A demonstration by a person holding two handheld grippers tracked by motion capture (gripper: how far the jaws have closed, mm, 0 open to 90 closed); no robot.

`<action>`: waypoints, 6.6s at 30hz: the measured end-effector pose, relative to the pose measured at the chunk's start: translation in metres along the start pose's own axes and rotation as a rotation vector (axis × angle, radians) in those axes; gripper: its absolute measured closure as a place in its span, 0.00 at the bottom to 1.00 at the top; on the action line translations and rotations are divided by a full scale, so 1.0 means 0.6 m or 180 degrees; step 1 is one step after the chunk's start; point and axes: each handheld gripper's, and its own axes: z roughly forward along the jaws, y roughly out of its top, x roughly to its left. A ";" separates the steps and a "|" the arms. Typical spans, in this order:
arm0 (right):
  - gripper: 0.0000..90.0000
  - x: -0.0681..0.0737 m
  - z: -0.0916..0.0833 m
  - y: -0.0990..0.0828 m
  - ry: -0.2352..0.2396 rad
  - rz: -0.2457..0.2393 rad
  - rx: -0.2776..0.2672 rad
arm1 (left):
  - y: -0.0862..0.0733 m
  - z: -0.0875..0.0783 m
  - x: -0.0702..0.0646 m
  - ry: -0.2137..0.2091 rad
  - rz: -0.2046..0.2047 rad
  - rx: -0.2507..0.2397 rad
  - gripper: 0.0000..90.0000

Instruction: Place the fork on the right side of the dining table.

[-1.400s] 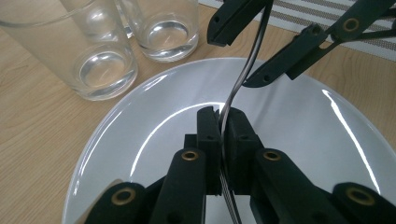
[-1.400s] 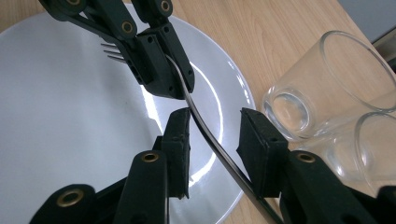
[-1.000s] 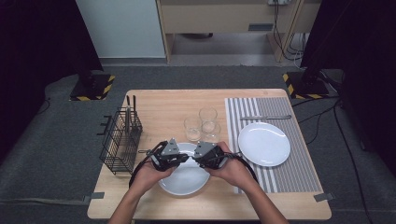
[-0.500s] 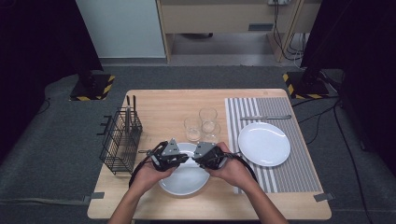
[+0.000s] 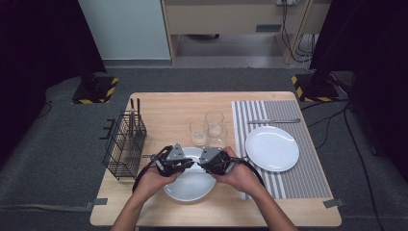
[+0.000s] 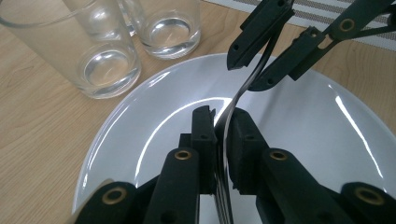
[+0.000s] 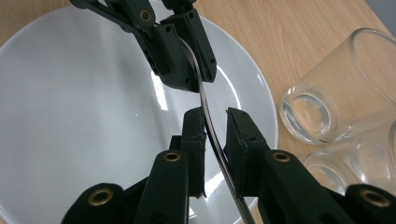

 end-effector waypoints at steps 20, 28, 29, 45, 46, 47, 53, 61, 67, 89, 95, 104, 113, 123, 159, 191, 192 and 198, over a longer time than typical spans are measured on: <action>0.92 -0.003 -0.001 0.001 0.0142 0.0049 0.0038 | 0.000 0.001 0.001 0.0025 -0.0043 -0.0012 0.86; 0.94 -0.003 -0.001 0.000 0.0187 0.0071 0.0054 | -0.001 0.002 0.002 0.0008 -0.0085 -0.0029 0.85; 0.94 -0.003 -0.001 0.001 0.0192 0.0074 0.0052 | -0.001 0.002 0.002 0.0008 -0.0081 -0.0032 0.84; 0.97 0.001 0.000 0.002 0.0226 0.0100 0.0067 | 0.000 -0.002 0.001 0.0091 -0.0001 -0.0074 0.76; 0.97 0.001 -0.001 0.002 0.0232 0.0103 0.0062 | 0.000 -0.003 0.002 0.0108 0.0008 -0.0084 0.75; 0.97 0.001 -0.001 0.002 0.0230 0.0104 0.0053 | -0.001 -0.003 0.002 0.0113 0.0011 -0.0092 0.74; 0.97 0.001 -0.003 0.002 0.0228 0.0127 0.0026 | 0.001 -0.008 0.002 0.0169 0.0050 -0.0097 0.67; 0.97 0.004 -0.002 0.006 0.0206 0.0163 -0.0003 | -0.001 -0.013 0.005 0.0196 0.0093 -0.0173 0.55; 0.97 0.002 0.001 -0.001 0.0176 0.0196 0.0030 | 0.002 -0.016 0.009 0.0240 0.0021 -0.0235 0.39; 0.97 -0.010 -0.014 -0.018 0.0042 0.0336 0.0063 | 0.002 -0.013 0.016 0.0381 -0.0263 -0.0214 0.10; 0.97 -0.014 -0.020 -0.026 -0.0021 0.0380 0.0030 | 0.003 -0.020 0.020 0.0383 -0.0384 -0.0317 0.06; 0.97 -0.022 -0.038 -0.044 -0.0093 0.0453 0.0011 | 0.005 -0.015 0.015 0.0406 -0.0374 -0.0306 0.06; 0.97 -0.028 -0.053 -0.065 -0.0161 0.0526 0.0042 | 0.007 -0.015 0.012 0.0443 -0.0396 -0.0277 0.06; 0.97 -0.036 -0.081 -0.074 -0.0208 0.0603 -0.0036 | 0.004 -0.011 0.010 0.0404 -0.0372 -0.0200 0.06; 0.97 -0.043 -0.184 -0.174 -0.0452 0.0833 0.0008 | -0.011 0.001 -0.001 0.0402 -0.0376 -0.0004 0.07; 0.97 -0.021 -0.173 -0.236 -0.0416 0.0939 0.0164 | -0.017 0.006 -0.004 0.0346 -0.0340 0.0103 0.07; 0.97 -0.021 -0.171 -0.238 -0.0422 0.0945 0.0192 | -0.016 0.006 -0.005 0.0342 -0.0342 0.0105 0.07; 0.97 -0.020 -0.170 -0.252 -0.0382 0.0964 0.0249 | -0.016 0.004 -0.003 0.0339 -0.0341 0.0100 0.07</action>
